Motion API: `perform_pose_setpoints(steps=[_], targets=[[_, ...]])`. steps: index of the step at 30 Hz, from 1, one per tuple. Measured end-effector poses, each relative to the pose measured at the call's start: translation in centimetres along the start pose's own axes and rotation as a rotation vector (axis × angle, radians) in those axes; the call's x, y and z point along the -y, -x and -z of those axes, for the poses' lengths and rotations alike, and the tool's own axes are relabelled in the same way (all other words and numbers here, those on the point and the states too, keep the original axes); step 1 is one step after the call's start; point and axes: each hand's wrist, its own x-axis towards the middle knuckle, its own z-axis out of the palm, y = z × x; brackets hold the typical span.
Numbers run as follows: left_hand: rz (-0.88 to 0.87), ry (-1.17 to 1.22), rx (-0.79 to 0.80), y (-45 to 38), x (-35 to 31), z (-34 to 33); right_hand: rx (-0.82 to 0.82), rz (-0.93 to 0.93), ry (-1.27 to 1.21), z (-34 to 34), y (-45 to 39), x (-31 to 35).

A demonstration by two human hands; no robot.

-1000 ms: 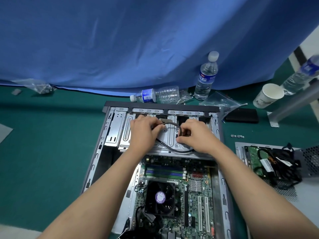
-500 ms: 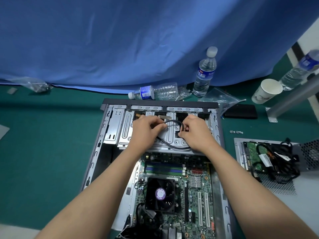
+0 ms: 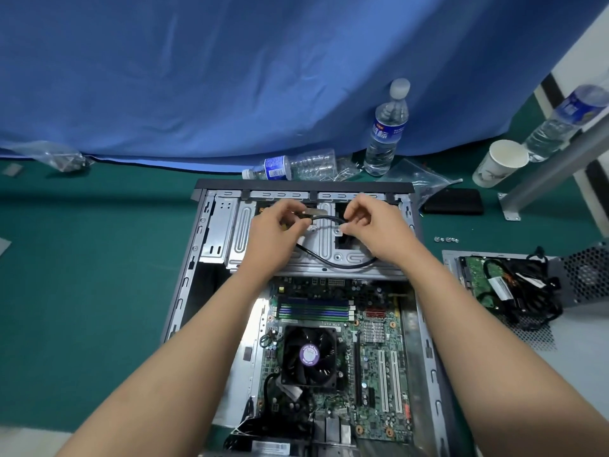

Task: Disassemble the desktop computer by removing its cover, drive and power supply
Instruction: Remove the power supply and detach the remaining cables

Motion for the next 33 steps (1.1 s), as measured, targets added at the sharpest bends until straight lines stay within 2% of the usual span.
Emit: perform_pose_setpoints(steps=[3,9,12,16,18,20,24,26,30,33], targets=[[-0.027,-0.045,-0.012,0.4,-0.3,-0.4,-0.073,0.007,-0.031,-0.3,0.7,-0.8],[-0.121,-0.229,-0.018,0.7,-0.6,-0.6,-0.150,0.034,0.081,-1.7,0.9,-1.3],[-0.156,-0.307,0.029,1.2,-0.3,-0.3,-0.097,0.074,0.232,-2.5,1.0,-1.3],[-0.201,-0.378,0.073,1.9,-0.1,-0.3,0.018,0.057,0.227,-1.4,0.9,-1.0],[-0.221,-0.395,0.107,2.0,-0.2,-0.5,0.063,0.081,0.302,-0.9,0.9,-0.7],[-0.250,-0.444,0.164,2.0,-0.1,-0.6,0.093,0.139,0.423,-0.7,1.1,-0.5],[-0.313,-0.584,0.303,2.2,0.2,-0.4,0.127,0.176,0.495,-0.2,2.1,-1.0],[-0.359,-0.632,0.302,2.1,0.3,-0.3,0.062,0.186,0.443,-0.2,2.9,-1.4],[-0.401,-0.642,0.262,2.1,0.2,-1.4,-0.351,0.104,0.072,-1.0,5.8,-1.8],[-0.444,-0.685,0.246,2.2,-0.4,-3.0,-0.397,0.020,-0.055,-2.6,8.3,-1.9]])
